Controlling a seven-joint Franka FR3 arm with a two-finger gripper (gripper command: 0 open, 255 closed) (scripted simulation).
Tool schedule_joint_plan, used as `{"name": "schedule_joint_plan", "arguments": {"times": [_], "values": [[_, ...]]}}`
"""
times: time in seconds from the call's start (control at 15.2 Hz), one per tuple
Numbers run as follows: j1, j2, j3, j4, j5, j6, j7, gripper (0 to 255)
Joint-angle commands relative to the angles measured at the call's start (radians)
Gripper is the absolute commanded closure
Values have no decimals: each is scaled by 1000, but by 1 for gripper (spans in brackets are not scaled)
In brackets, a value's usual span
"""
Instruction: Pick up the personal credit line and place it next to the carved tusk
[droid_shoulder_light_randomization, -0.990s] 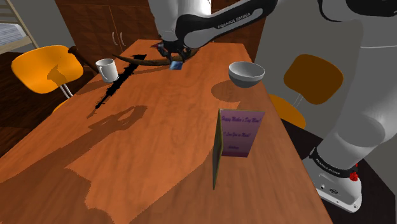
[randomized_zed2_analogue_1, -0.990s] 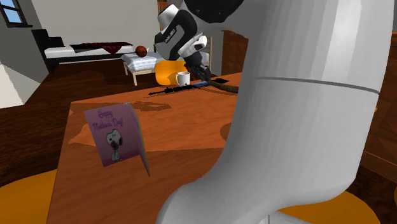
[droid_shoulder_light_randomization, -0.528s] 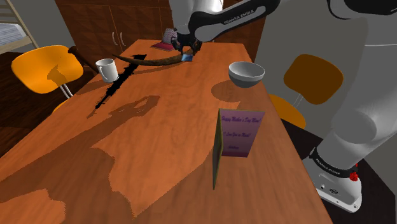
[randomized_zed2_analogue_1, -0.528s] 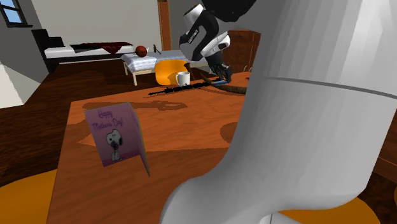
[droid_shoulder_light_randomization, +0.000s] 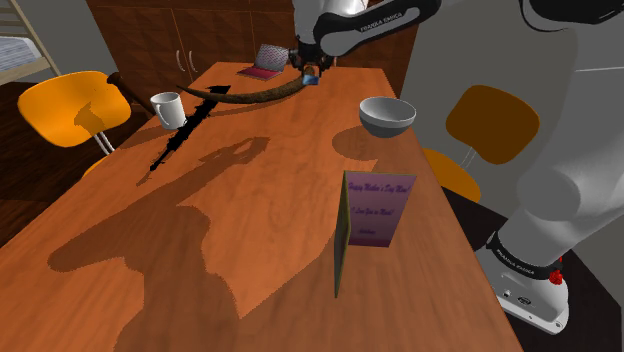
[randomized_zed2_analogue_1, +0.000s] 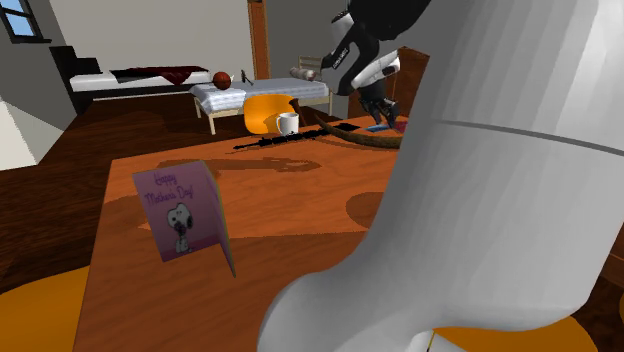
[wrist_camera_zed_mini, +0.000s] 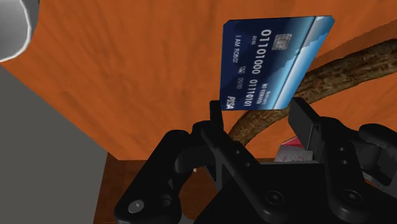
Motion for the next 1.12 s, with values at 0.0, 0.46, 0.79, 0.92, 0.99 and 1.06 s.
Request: {"name": "schedule_joint_plan", "arguments": {"times": [0.0, 0.46, 0.79, 0.92, 0.99, 1.06], "values": [[-21, 29, -15, 34, -4, 16, -42, 255], [-86, 128, -53, 166, -1, 46, -183, 255], [-112, 230, -76, 315, 4, 42, -295, 255], [-116, 279, -85, 391, 7, 33, -345, 255], [-116, 306, -89, 434, 9, 26, -371, 255], [-115, 335, -93, 481, 11, 18, -398, 255]]}}
